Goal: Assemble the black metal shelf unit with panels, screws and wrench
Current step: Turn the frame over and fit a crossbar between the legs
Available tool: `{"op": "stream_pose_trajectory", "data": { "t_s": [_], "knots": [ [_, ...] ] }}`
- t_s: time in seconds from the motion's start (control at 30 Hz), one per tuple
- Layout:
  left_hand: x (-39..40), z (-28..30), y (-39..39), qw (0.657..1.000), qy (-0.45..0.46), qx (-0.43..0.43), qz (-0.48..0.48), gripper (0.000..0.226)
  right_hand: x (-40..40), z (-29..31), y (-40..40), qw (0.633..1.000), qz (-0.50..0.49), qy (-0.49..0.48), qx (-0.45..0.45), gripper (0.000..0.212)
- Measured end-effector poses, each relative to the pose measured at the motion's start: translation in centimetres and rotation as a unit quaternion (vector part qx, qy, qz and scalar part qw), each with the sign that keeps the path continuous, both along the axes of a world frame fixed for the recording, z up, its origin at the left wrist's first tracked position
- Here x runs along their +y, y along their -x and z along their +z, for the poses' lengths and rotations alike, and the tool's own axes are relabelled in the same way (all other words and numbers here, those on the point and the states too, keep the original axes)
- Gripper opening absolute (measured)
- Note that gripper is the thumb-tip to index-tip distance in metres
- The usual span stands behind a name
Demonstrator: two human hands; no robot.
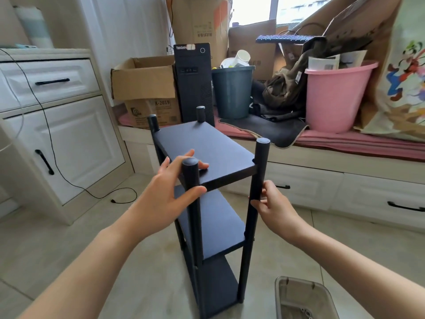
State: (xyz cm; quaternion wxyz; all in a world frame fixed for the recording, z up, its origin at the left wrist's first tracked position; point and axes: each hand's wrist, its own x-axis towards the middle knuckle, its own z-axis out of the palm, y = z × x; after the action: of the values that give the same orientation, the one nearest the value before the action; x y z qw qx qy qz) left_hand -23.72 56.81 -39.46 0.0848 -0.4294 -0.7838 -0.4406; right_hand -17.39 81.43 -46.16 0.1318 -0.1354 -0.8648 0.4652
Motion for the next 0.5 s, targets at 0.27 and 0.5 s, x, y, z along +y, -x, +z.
{"op": "stream_pose_trajectory", "data": {
  "t_s": [0.27, 0.5],
  "knots": [
    [-2.2, -1.4, 3.0, 0.995, -0.07, -0.015, 0.076, 0.036, -2.1, 0.1, -1.7, 0.997, 0.061, -0.046, 0.001, 0.018],
    [-2.3, -1.0, 3.1, 0.979, -0.118, -0.017, 0.166, 0.044, -3.1, 0.7, -2.2, 0.998, 0.059, -0.004, -0.003, 0.013]
  ]
}}
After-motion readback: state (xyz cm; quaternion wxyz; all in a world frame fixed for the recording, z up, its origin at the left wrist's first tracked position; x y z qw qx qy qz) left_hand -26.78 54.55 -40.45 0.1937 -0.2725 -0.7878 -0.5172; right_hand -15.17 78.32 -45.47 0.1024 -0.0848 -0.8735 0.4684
